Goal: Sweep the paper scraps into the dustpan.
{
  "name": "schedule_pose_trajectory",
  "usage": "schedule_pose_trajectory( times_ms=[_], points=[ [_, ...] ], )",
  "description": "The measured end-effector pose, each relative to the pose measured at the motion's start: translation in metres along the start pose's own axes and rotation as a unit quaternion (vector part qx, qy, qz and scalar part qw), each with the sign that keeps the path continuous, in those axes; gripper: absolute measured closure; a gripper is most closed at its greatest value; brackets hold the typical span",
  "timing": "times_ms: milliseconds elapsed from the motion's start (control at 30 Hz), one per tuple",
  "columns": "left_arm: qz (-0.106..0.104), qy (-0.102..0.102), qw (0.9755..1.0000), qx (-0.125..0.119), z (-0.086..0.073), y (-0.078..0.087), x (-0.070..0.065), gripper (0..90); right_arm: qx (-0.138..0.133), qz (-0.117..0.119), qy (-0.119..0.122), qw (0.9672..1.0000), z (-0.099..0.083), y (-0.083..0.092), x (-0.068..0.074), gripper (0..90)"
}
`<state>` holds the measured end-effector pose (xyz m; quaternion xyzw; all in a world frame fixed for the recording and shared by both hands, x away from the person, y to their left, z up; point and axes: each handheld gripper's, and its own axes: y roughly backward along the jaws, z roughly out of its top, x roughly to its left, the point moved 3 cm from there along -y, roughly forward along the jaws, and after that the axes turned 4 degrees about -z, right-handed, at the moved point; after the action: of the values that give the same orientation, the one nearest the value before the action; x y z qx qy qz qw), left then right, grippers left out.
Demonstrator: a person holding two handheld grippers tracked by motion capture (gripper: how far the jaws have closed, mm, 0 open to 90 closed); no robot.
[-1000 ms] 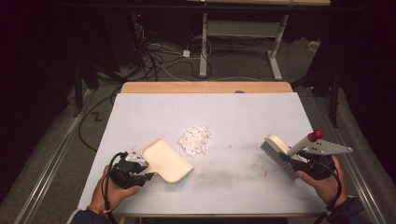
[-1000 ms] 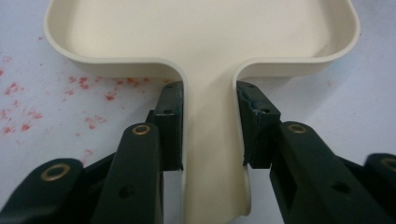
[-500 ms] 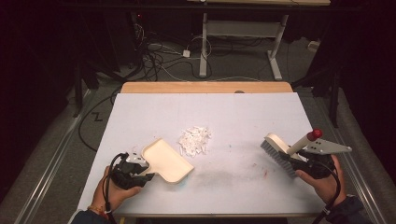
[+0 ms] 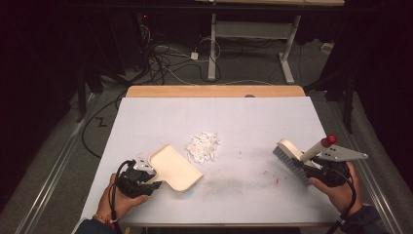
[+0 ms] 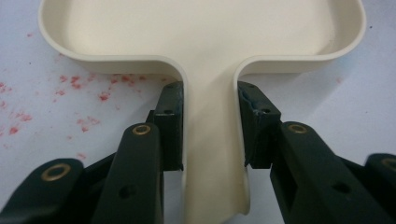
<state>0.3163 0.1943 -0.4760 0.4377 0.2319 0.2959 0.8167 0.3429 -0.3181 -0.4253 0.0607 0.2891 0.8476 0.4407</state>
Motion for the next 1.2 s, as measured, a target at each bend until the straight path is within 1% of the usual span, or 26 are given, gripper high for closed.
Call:
schedule_pose_trajectory(
  times_ms=[133,300,400,533,600,700,733,767,800,833,900,967,1033,1100,1133,1167,1200],
  points=[
    [-0.002,-0.005,1.0000,0.001,0.003,-0.002,-0.001,63.0,-0.003,-0.003,0.003,1.0000,0.001,0.002,0.000,67.3],
    [-0.004,-0.006,1.0000,0.004,0.003,-0.003,-0.001,63.0,-0.006,-0.006,-0.001,1.0000,0.003,0.001,-0.003,67.3],
    [-0.004,-0.005,1.0000,0.005,0.003,-0.004,-0.001,63.0,-0.015,-0.006,0.001,0.9999,0.011,-0.004,-0.005,67.4],
    [-0.004,-0.004,0.9999,0.008,0.003,-0.005,0.000,63.0,-0.018,-0.008,0.004,0.9998,0.021,-0.011,-0.007,67.3],
    [-0.004,-0.004,0.9999,0.011,0.002,-0.006,0.000,63.0,-0.024,-0.007,0.009,0.9996,0.031,-0.019,-0.009,67.4],
    [-0.005,-0.003,0.9999,0.012,0.002,-0.008,0.000,63.0,-0.024,-0.013,0.015,0.9995,0.042,-0.032,-0.011,67.4],
    [-0.005,-0.003,0.9999,0.015,0.002,-0.008,0.000,63.0,-0.024,-0.013,0.015,0.9995,0.042,-0.032,-0.011,67.4],
    [-0.006,-0.002,0.9999,0.014,0.002,-0.009,0.000,63.0,-0.025,-0.016,0.020,0.9994,0.047,-0.038,-0.012,67.4],
    [-0.007,0.000,0.9999,0.014,0.002,-0.009,0.000,63.0,-0.025,-0.017,0.021,0.9993,0.056,-0.051,-0.012,67.4],
    [-0.007,0.000,0.9999,0.014,0.002,-0.009,0.000,63.0,-0.024,-0.020,0.025,0.9992,0.061,-0.058,-0.012,67.4],
    [-0.008,0.001,0.9999,0.013,0.002,-0.009,0.001,63.0,-0.019,-0.025,0.034,0.9989,0.071,-0.074,-0.009,67.4],
    [-0.009,0.001,0.9999,0.014,0.001,-0.009,0.001,63.0,-0.010,-0.033,0.053,0.9980,0.081,-0.089,-0.004,67.4],
    [-0.010,0.001,0.9999,0.013,0.001,-0.009,0.001,63.0,-0.003,-0.034,0.064,0.9973,0.090,-0.103,0.003,67.4],
    [-0.011,0.002,0.9999,0.012,0.001,-0.009,0.002,63.0,0.002,-0.035,0.082,0.9961,0.100,-0.115,0.008,67.4],
    [-0.012,0.002,0.9999,0.012,0.000,-0.009,0.002,63.0,0.003,-0.033,0.085,0.9958,0.104,-0.121,0.012,67.4],
    [-0.012,0.002,0.9999,0.012,0.000,-0.009,0.002,63.0,0.003,-0.033,0.085,0.9958,0.104,-0.121,0.012,67.4],
    [-0.011,0.001,0.9998,0.013,0.000,-0.009,0.002,63.0,0.003,-0.031,0.085,0.9959,0.108,-0.127,0.015,67.5]
  ],
)
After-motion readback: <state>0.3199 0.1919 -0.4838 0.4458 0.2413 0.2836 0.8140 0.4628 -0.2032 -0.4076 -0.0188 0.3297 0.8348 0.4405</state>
